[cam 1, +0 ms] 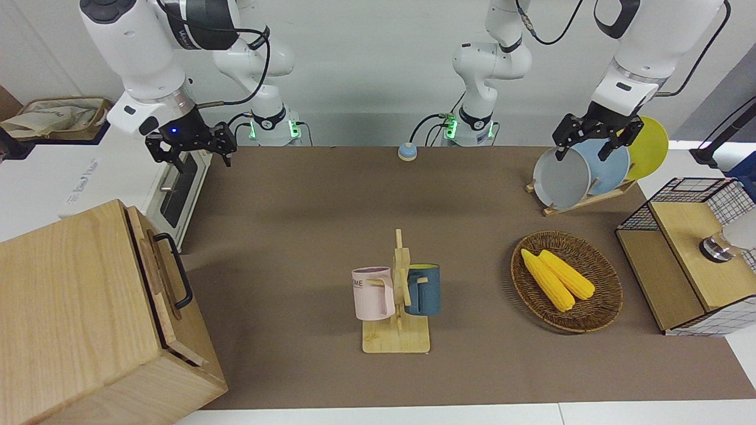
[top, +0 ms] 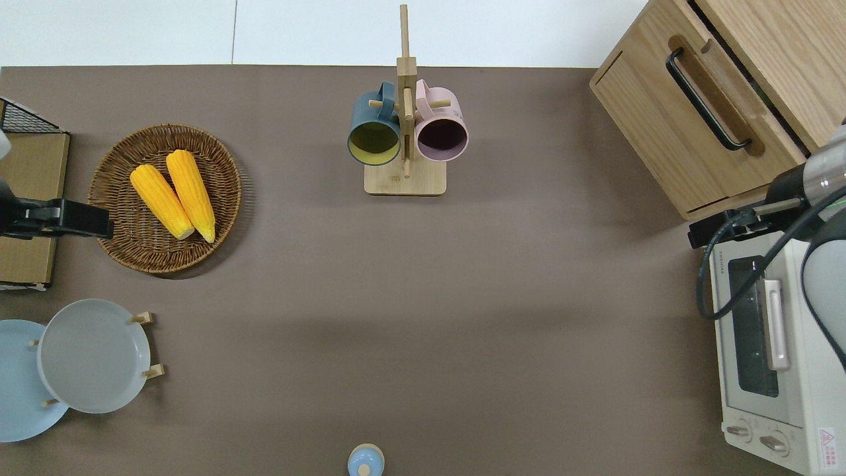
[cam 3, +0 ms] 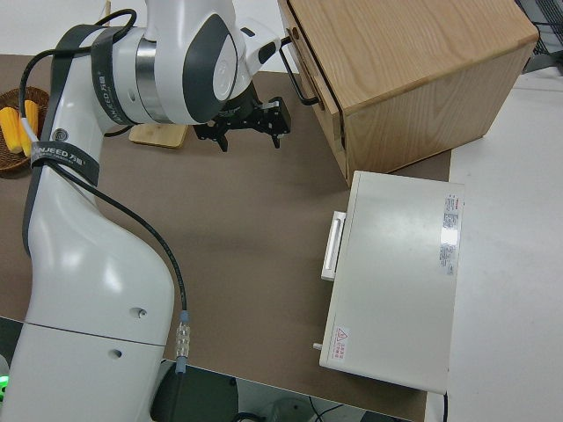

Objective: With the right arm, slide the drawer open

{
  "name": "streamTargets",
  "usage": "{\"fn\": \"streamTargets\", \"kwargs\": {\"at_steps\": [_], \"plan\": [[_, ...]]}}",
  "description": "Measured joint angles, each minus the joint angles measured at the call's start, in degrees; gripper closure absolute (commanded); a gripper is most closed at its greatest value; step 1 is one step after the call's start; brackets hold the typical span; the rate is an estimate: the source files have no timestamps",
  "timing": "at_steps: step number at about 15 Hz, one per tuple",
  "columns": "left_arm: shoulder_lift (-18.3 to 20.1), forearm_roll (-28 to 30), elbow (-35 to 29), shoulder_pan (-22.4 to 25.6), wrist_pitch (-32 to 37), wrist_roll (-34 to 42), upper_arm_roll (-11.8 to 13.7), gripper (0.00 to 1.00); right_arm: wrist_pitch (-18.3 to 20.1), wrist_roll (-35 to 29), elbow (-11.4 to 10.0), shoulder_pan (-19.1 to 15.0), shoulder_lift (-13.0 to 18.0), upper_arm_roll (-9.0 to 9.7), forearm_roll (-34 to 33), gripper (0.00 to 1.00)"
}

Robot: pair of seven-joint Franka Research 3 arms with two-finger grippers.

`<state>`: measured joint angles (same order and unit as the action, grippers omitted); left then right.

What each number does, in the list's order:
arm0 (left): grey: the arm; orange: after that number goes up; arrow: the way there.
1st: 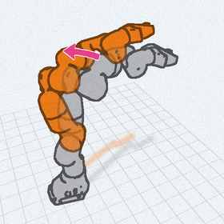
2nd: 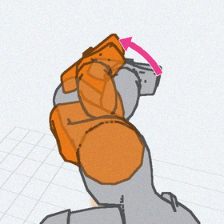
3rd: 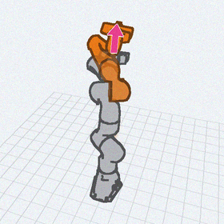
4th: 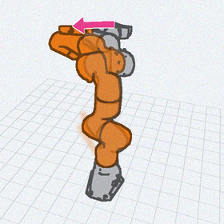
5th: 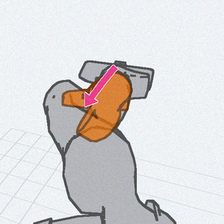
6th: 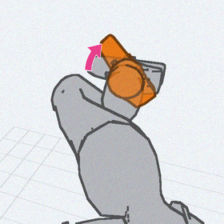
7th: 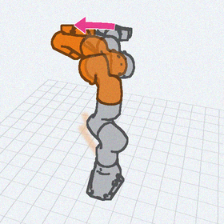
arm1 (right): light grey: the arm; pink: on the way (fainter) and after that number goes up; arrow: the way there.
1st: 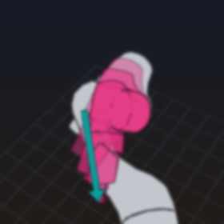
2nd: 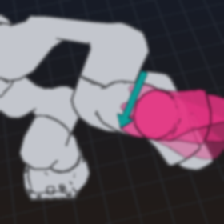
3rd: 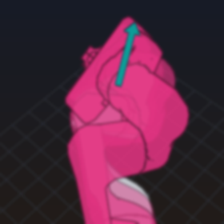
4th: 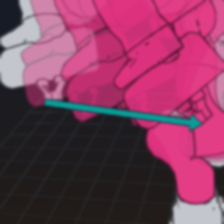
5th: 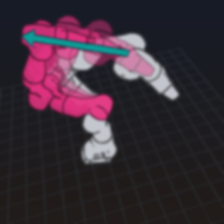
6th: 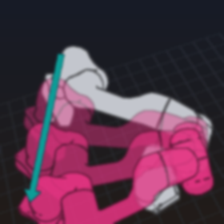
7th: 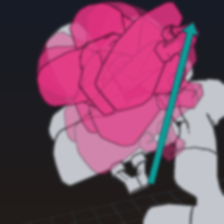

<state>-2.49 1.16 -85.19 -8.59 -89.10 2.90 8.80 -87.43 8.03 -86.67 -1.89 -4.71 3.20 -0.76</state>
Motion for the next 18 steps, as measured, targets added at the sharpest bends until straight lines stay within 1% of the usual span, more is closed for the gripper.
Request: {"fn": "streamTargets", "kwargs": {"at_steps": [2,5,10,12,14,16,18], "plan": [[0.00,0.00,0.00,0.00,0.00,0.00,0.00,0.00,0.05,0.00,0.18,0.00,0.01,-0.05,-0.40,0.013],[0.00,0.00,0.00,0.00,0.00,0.00,0.00,0.00,0.83,0.00,1.36,-0.02,0.17,-0.44,-1.17,0.013],[0.00,0.00,0.00,0.00,0.00,0.00,0.00,0.00,0.95,0.00,1.45,-0.10,0.20,-0.75,-1.30,0.015],[0.00,0.00,0.00,0.00,0.00,0.00,0.00,0.00,0.96,0.00,1.45,-0.07,0.20,-0.63,-2.47,0.015],[0.00,0.00,0.00,0.00,0.00,0.00,0.00,0.00,0.97,0.00,1.45,0.00,0.20,0.05,-5.92,0.015],[0.00,0.00,0.00,0.00,0.00,0.00,0.00,0.00,0.97,0.00,1.45,0.33,0.20,1.30,-9.38,0.013],[0.00,0.00,0.00,0.00,0.00,0.00,0.00,0.00,0.97,-0.43,1.46,2.20,0.20,2.42,-14.57,0.013]]}}
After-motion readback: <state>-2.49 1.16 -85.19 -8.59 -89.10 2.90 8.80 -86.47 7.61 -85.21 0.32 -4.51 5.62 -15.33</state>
